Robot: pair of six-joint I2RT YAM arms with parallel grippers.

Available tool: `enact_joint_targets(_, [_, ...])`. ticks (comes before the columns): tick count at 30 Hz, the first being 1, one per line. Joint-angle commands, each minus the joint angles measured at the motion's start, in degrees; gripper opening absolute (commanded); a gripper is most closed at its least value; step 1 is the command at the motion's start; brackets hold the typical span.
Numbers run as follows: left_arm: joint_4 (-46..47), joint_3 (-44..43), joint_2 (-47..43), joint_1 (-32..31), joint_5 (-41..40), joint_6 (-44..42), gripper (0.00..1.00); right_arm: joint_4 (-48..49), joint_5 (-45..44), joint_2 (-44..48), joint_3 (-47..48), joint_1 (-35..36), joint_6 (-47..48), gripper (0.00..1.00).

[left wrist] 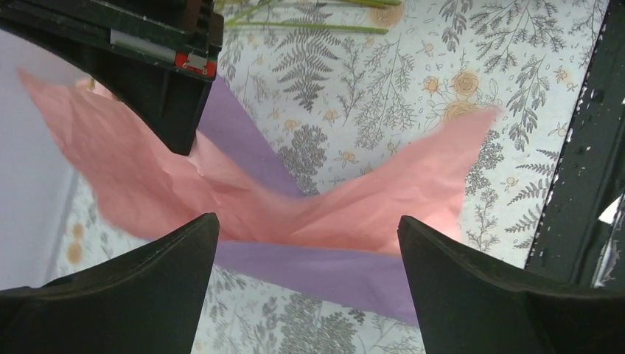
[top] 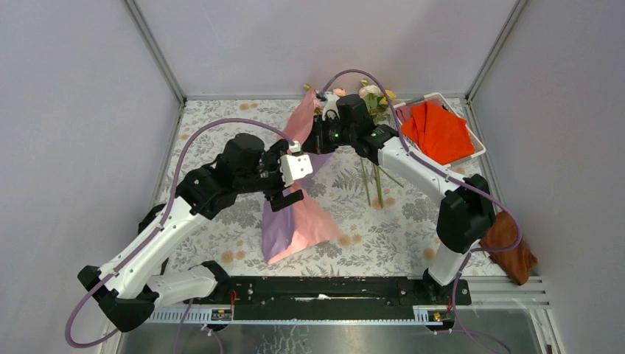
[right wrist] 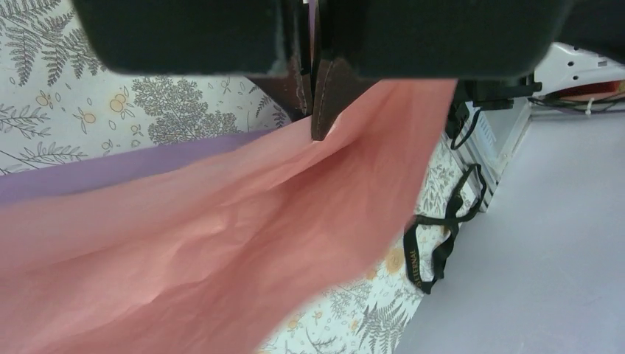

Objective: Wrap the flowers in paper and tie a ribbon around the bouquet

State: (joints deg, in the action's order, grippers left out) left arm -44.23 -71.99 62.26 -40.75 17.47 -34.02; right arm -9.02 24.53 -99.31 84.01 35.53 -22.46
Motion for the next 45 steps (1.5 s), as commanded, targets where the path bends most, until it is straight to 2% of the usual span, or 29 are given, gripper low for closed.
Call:
enact_joint_targets(1, [-0.7, -1.1, -1.0, 2.7, -4.0, 10.4, 0.98, -2.3, 0.0, -1.2, 5.9, 1.8, 3.2, 0.0])
enact_joint_targets(8, [4.5, -2.4, 1.3, 8.8, -17.2, 18.6, 0.98, -2.3, -1.6, 2.4, -0.3, 1.8, 4.5, 0.0])
enact_joint_targets(9, [4.7, -2.9, 3.2, 11.8, -15.7, 20.1, 0.98, -2.2, -2.2, 3.1, -1.5, 1.8, 4.4, 0.0])
enact_joint_targets(12, [2.5, -7.3, 12.2, 28.0, 1.2, 25.4, 0.99, -1.2, -3.1, 4.8, -4.6, 1.8, 4.1, 0.0])
enact_joint_targets(13, [1.9, -9.0, 15.6, 30.3, 4.6, 26.5, 0.99, -0.6, -2.7, 4.9, -5.0, 1.8, 3.8, 0.0])
enact_joint_targets(17, [3.6, -12.0, 24.1, 31.6, 9.2, 29.7, 0.99, 0.4, -1.9, 4.2, -6.0, 1.8, 3.3, 0.0])
enact_joint_targets(20, [6.7, -12.9, 28.7, 32.9, 4.2, 32.0, 0.99, 0.9, -2.5, 4.4, -7.1, 1.8, 2.9, 0.0])
enact_joint_targets(24, [7.1, -13.1, 35.1, 38.4, 2.4, 33.8, 0.99, 0.0, -4.2, 5.0, -8.0, 1.8, 3.2, 0.0])
enact_joint_targets(28, [6.5, -9.8, 37.2, 42.0, 3.7, 31.7, 0.99, -0.3, -5.4, 5.3, -8.9, 1.7, 3.8, 0.0])
enact_joint_targets(32, [4.6, -5.5, 36.9, 42.8, 6.2, 28.1, 0.97, -0.6, -6.4, 5.2, -9.3, 1.7, 4.1, 0.0])
enact_joint_targets(34, [3.3, -4.1, 36.6, 43.8, 8.0, 26.4, 0.88, -1.0, -7.4, 5.3, -9.5, 1.6, 4.2, 0.0])
enact_joint_targets(35, [2.4, -3.7, 36.5, 44.5, 9.0, 25.3, 0.8, -1.4, -8.4, 5.5, -9.6, 1.6, 4.3, 0.0])
enact_joint_targets(36, [1.4, -3.3, 36.4, 45.3, 10.0, 24.3, 0.69, -1.8, -9.1, 5.7, -9.7, 1.5, 4.5, 0.0])
enact_joint_targets(37, [0.6, -2.9, 36.4, 46.3, 11.1, 23.3, 0.53, -1.9, -9.7, 6.0, -10.1, 1.3, 4.6, 0.0])
enact_joint_targets(39, [-0.8, -2.6, 36.3, 48.7, 12.8, 21.6, 0.06, -1.6, -10.7, 6.9, -11.3, 0.7, 4.4, 0.0])
enact_joint_targets(40, [-1.0, -2.6, 36.1, 49.9, 13.1, 21.0, 0.0, -1.2, -11.2, 7.6, -12.4, 0.2, 4.1, 0.0])
enact_joint_targets(45, [3.7, -4.9, 34.3, 56.9, 14.1, 20.0, 0.0, 0.5, -13.1, 11.2, -16.2, -2.4, 3.3, 0.0])
